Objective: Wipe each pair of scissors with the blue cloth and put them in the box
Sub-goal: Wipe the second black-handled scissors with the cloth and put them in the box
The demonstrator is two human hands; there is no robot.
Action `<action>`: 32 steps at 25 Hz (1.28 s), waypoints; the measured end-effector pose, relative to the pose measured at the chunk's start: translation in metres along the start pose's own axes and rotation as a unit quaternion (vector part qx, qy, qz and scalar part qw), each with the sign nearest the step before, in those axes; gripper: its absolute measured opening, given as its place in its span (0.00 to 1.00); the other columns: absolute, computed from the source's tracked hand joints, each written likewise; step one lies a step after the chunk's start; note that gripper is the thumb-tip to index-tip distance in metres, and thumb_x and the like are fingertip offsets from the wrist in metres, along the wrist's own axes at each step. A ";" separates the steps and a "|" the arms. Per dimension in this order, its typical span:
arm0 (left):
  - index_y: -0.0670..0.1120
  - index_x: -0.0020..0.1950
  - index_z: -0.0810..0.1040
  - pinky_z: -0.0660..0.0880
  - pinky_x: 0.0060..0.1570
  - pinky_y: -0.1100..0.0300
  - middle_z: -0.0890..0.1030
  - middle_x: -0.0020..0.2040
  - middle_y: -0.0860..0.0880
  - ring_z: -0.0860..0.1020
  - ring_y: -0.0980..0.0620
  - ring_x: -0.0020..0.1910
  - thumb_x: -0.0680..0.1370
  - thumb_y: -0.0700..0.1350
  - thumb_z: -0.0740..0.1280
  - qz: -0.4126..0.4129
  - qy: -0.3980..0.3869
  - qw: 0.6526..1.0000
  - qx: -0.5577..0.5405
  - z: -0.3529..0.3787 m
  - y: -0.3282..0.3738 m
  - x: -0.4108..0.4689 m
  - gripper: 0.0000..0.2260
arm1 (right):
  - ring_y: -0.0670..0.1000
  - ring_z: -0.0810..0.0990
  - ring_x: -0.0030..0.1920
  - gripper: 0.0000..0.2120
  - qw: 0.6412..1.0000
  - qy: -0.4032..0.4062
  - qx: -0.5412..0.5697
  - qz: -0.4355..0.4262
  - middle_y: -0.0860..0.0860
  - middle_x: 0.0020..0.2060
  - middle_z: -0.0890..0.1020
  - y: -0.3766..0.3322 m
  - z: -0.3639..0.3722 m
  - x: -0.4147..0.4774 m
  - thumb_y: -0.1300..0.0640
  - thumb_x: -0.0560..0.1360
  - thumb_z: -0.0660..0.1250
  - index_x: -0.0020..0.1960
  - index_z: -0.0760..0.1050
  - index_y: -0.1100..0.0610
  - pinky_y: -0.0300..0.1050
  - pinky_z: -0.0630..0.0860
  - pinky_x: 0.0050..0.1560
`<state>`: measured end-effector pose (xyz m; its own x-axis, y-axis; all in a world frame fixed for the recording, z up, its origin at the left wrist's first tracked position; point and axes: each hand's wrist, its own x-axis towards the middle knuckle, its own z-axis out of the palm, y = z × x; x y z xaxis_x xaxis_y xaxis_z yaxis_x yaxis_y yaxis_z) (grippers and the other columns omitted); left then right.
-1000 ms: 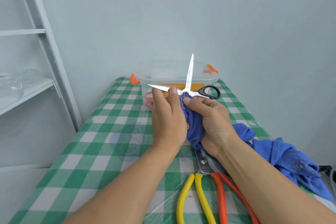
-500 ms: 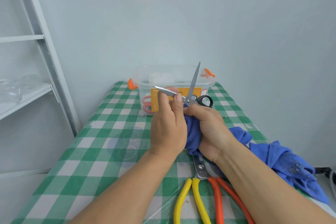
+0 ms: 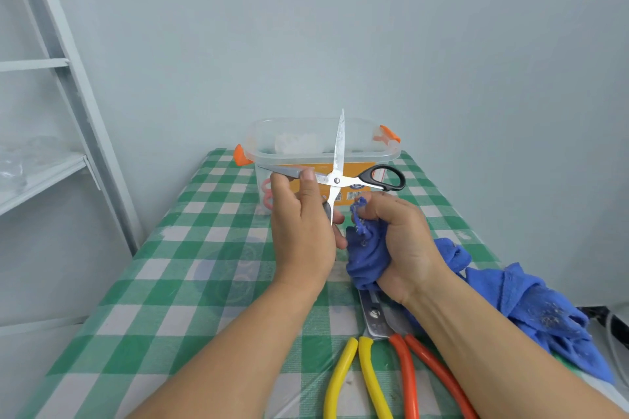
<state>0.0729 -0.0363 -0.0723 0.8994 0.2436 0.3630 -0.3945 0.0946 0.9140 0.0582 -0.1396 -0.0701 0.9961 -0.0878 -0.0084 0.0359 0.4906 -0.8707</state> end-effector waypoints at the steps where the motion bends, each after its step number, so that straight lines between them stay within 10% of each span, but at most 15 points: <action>1: 0.52 0.44 0.64 0.63 0.18 0.62 0.76 0.31 0.43 0.69 0.46 0.19 0.86 0.52 0.54 -0.007 -0.001 1.000 -0.004 0.000 0.000 0.000 0.11 | 0.51 0.68 0.26 0.09 1.000 0.004 0.002 -0.002 0.53 0.27 0.69 -0.001 -0.001 0.000 0.64 0.67 0.69 0.31 0.71 0.57 0.44 0.67 0.33; 12: 0.53 0.46 0.66 0.66 0.20 0.57 0.75 0.31 0.50 0.72 0.47 0.18 0.85 0.53 0.55 0.006 -0.017 1.000 0.015 0.002 -0.004 -0.006 0.10 | 0.54 0.70 0.25 0.10 0.997 -0.080 0.013 -0.009 0.61 0.32 0.78 0.002 0.005 -0.002 0.64 0.70 0.71 0.49 0.75 0.67 0.42 0.71 0.24; 21: 0.50 0.46 0.65 0.66 0.20 0.58 0.75 0.29 0.49 0.71 0.45 0.18 0.86 0.52 0.55 0.032 -0.012 0.999 0.041 -0.011 -0.003 0.001 0.11 | 0.58 0.76 0.37 0.06 0.999 -0.008 -0.032 0.000 0.62 0.37 0.77 0.006 -0.001 0.005 0.65 0.68 0.72 0.43 0.77 0.66 0.51 0.73 0.42; 32: 0.52 0.49 0.68 0.67 0.20 0.60 0.79 0.37 0.39 0.71 0.50 0.18 0.85 0.52 0.56 0.033 -0.073 0.989 0.121 -0.037 0.001 0.010 0.08 | 0.54 0.84 0.44 0.09 0.920 -0.048 -0.242 -0.304 0.56 0.42 0.86 -0.020 -0.016 -0.001 0.66 0.75 0.72 0.43 0.84 0.53 0.47 0.79 0.48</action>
<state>0.0747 0.0022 -0.0747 0.8979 0.0986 0.4291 -0.4121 -0.1546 0.8979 0.0548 -0.1632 -0.0606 0.8072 -0.1305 0.5757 0.5716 -0.0705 -0.8175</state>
